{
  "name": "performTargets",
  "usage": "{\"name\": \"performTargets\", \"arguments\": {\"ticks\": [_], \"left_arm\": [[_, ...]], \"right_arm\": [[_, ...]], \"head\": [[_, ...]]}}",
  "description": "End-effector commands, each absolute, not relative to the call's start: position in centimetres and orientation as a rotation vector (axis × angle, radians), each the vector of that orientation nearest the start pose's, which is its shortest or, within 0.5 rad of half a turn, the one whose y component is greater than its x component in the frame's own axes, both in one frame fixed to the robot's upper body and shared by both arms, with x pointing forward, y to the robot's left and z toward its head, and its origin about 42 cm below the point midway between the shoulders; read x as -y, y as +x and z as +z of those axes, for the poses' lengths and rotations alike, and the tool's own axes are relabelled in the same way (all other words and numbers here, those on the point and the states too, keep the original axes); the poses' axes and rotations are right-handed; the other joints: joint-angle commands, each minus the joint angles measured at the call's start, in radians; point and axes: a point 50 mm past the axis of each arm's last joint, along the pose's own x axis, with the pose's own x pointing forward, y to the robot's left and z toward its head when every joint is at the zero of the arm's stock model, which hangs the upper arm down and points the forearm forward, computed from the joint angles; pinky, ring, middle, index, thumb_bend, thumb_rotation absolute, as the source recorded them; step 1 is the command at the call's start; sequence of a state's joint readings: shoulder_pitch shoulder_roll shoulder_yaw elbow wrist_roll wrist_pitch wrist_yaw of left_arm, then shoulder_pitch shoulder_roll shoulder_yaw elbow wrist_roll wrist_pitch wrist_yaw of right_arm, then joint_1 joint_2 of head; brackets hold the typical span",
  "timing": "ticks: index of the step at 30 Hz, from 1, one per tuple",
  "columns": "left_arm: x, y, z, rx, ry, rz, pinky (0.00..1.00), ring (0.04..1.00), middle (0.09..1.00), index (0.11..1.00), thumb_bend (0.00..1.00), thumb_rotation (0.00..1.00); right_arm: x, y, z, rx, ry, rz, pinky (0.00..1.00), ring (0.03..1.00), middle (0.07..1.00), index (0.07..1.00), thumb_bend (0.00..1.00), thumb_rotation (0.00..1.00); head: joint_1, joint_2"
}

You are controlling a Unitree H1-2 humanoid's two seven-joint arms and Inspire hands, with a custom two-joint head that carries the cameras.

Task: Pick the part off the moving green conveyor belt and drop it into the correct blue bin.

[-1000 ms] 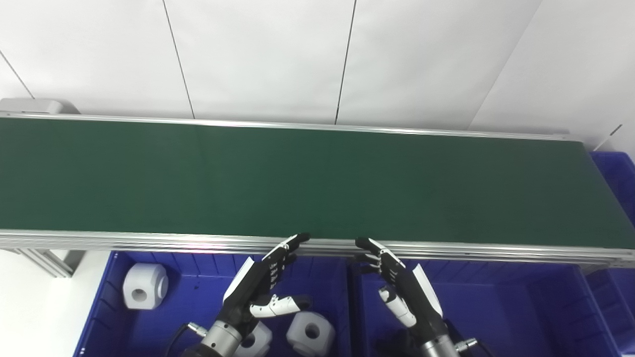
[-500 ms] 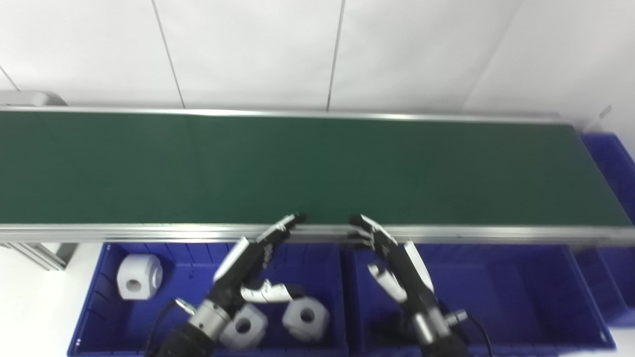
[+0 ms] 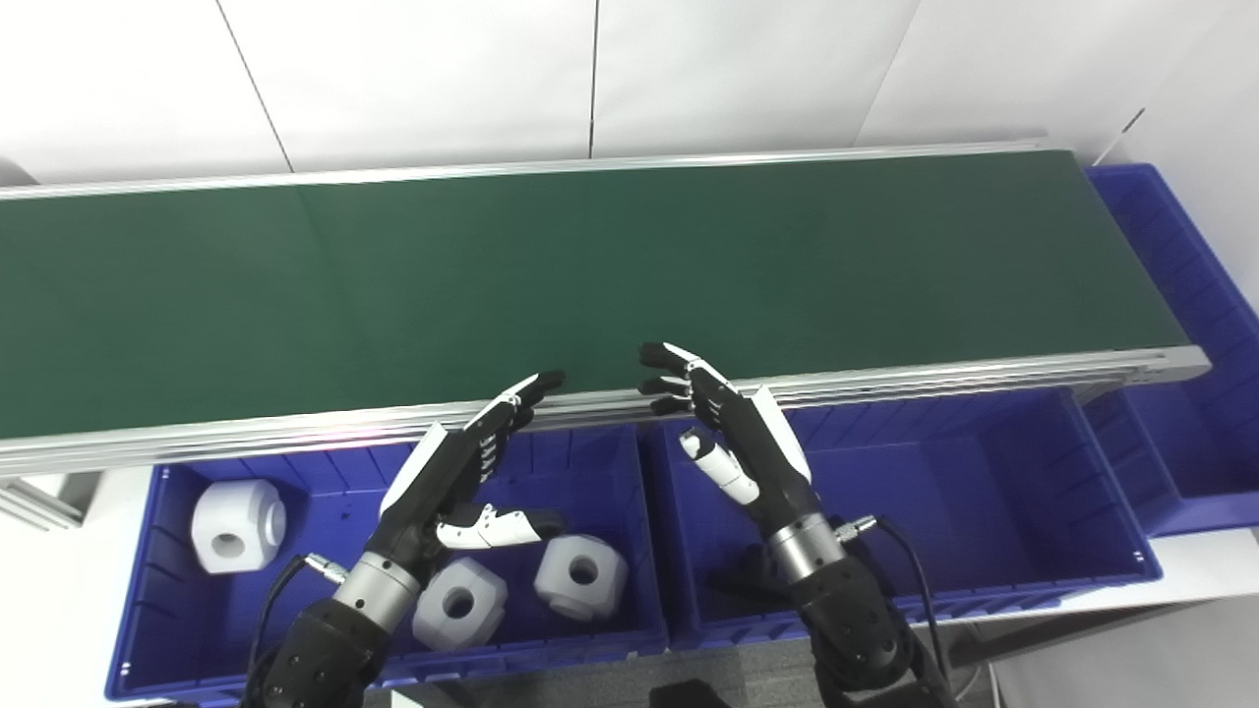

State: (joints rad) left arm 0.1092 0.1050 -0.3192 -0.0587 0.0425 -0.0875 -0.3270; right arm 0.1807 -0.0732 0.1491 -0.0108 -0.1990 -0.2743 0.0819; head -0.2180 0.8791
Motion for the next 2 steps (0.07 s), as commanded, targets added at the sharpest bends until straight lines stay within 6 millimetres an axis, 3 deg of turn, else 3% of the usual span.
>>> {"name": "performTargets", "arguments": {"ticks": [1,2], "left_arm": [[-14.00,23.09,9.33,0.074,0.105,-0.644,1.00,0.995,0.975,0.905,0.94,0.54],[-13.83,22.99,9.19,0.069,0.107,-0.648,1.00,0.996,0.976,0.906,0.94,0.54]], "right_arm": [[19.51,22.11,8.00,0.147,-0.237,0.241,0.69,0.773,0.849,0.852,0.81,1.00],[19.66,22.02,7.89,0.146,-0.240,0.239,0.69,0.773,0.849,0.852,0.81,1.00]], "head": [[0.008,-0.004],[0.025,-0.017]]}}
